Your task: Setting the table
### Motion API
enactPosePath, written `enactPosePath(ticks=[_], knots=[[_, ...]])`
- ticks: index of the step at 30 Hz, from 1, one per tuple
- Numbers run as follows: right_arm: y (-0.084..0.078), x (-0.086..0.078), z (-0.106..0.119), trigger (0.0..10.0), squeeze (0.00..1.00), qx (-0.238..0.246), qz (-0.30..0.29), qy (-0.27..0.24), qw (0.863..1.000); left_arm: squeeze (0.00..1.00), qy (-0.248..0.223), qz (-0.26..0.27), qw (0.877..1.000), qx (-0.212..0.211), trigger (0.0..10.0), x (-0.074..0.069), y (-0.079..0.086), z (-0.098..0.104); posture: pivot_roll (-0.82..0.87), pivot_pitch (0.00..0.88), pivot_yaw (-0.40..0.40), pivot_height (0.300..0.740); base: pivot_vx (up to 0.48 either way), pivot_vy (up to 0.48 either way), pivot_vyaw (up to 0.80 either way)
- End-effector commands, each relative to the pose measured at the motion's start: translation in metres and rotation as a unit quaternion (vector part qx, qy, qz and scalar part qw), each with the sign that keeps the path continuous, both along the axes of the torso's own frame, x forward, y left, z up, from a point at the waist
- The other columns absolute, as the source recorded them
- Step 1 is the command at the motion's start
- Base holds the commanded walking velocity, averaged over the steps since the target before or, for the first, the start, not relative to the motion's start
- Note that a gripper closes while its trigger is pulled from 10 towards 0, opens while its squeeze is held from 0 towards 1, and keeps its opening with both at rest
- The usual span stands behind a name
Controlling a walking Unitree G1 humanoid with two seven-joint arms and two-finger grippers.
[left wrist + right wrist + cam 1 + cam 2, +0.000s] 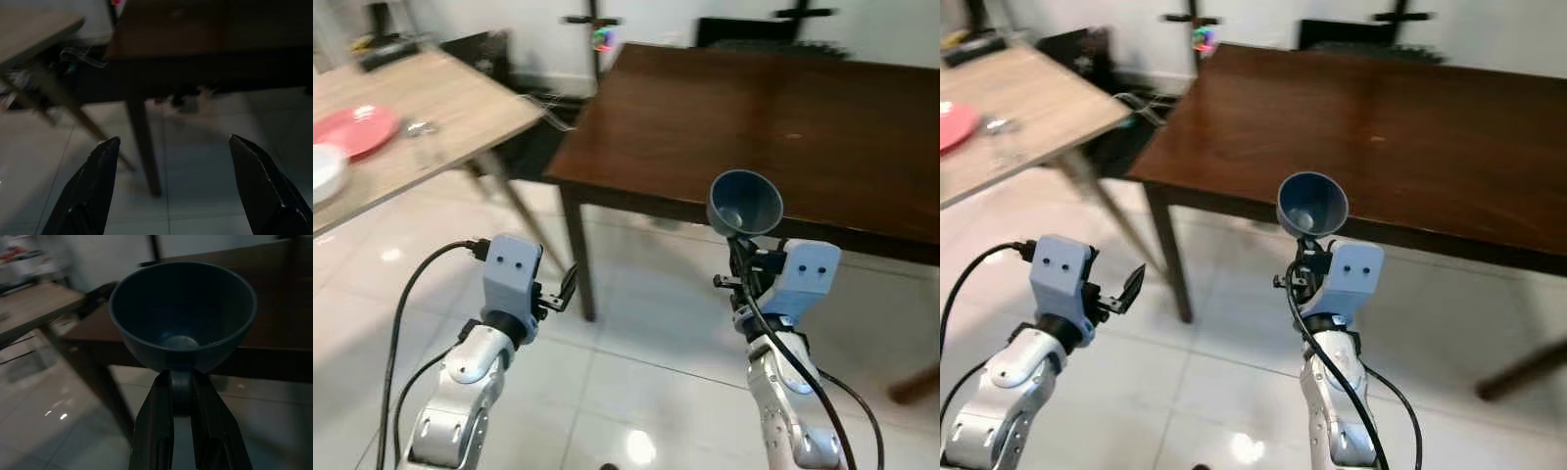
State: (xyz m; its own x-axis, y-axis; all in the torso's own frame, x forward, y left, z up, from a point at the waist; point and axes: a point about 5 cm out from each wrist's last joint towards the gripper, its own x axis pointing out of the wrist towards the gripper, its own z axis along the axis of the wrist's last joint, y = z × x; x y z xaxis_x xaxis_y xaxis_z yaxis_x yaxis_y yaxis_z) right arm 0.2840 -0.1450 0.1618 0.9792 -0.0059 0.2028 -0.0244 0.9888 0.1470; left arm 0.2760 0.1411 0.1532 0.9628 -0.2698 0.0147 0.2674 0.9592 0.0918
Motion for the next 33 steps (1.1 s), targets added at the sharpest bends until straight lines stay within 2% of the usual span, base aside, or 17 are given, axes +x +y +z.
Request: enactPosePath(ticks=[1,33], knots=[[-0.0002,-0.0021,-0.0011,10.0,0.00,0.007,0.002,0.002,1.000,0.00,0.009,0.000,1.000,0.003,10.0,-0.0005,0.0003,-0.0038,-0.01,0.050,0.080,0.740,0.000,0.000,0.80],[0.0002,-0.0027,-0.0026,10.0,0.00,0.013,0.006,0.006,1.000,0.00,0.014,0.042,0.999,0.000,10.0,0.0025,0.0083,-0.0055,-0.01,0.056,0.077,0.740,0.000,0.000,0.80]])
